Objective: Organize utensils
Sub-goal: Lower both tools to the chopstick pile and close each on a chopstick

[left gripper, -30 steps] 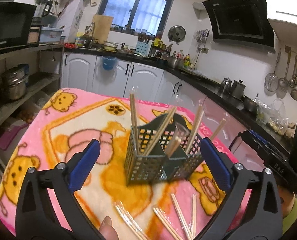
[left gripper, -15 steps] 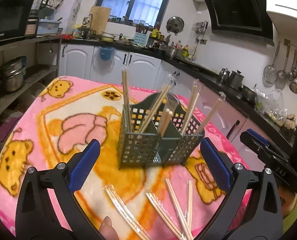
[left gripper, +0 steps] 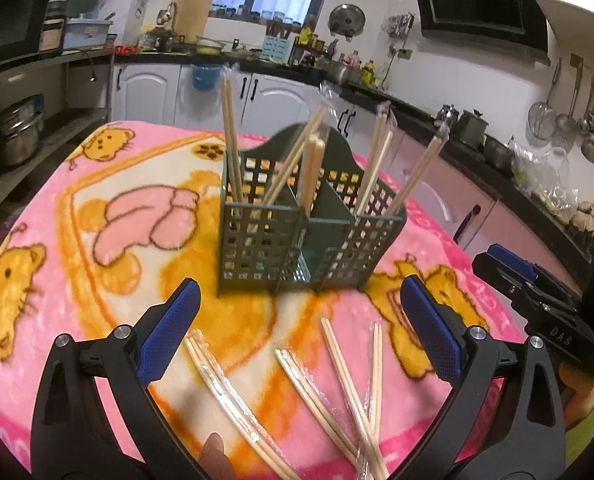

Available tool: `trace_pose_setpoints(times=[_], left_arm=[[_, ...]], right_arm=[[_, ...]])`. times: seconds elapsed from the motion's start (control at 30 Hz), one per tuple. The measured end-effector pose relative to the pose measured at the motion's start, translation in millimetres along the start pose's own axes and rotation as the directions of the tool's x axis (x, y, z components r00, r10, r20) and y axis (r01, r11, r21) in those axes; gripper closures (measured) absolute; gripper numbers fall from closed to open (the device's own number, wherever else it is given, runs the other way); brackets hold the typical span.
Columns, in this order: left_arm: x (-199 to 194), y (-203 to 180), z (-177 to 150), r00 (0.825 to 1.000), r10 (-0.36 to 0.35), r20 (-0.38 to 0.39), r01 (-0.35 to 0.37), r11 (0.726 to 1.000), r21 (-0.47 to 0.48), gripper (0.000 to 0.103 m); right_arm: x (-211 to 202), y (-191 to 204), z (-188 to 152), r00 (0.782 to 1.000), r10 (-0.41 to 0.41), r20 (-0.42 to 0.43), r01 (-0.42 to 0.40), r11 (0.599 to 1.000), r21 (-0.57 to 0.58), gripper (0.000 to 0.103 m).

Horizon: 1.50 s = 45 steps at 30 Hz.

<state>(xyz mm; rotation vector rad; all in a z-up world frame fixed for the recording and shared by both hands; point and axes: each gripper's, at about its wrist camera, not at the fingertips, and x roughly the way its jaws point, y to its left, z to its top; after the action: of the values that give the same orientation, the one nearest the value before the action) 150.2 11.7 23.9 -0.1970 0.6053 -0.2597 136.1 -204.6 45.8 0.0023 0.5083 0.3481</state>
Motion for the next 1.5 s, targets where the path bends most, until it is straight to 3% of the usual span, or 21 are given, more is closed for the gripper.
trace_pose_setpoints(times=[0.5, 0.77, 0.97, 1.13, 1.5], left_arm=[[33.9, -8.2, -20.9, 0.993, 0.027, -0.115, -0.026, 1.000, 0.015, 0.011], [52.7, -5.1, -30.7, 0.982, 0.035, -0.186, -0.035, 0.999, 0.007, 0.012], [63.8, 2.3, -37.6, 0.973, 0.030, -0.229, -0.034, 0.999, -0.015, 0.025], [73.7, 9.9, -42.5, 0.960, 0.023, -0.277, -0.036, 0.998, -0.042, 0.046], [76.9, 14.1, -45.1, 0.950, 0.042, -0.311, -0.058, 0.997, -0.045, 0.048]], right_arm=[[18.4, -19.2, -25.0, 0.992, -0.032, -0.119, 0.032, 0.999, 0.003, 0.036], [27.1, -21.0, -31.5, 0.986, 0.008, -0.168, -0.005, 1.000, 0.020, 0.036], [37.6, -16.5, -38.3, 0.976, 0.055, -0.211, -0.049, 0.998, 0.033, 0.042], [49.0, -12.7, -44.9, 0.963, 0.088, -0.256, -0.078, 0.996, 0.049, 0.048], [83.9, -9.0, -53.7, 0.914, 0.183, -0.361, -0.144, 0.981, 0.131, 0.061]])
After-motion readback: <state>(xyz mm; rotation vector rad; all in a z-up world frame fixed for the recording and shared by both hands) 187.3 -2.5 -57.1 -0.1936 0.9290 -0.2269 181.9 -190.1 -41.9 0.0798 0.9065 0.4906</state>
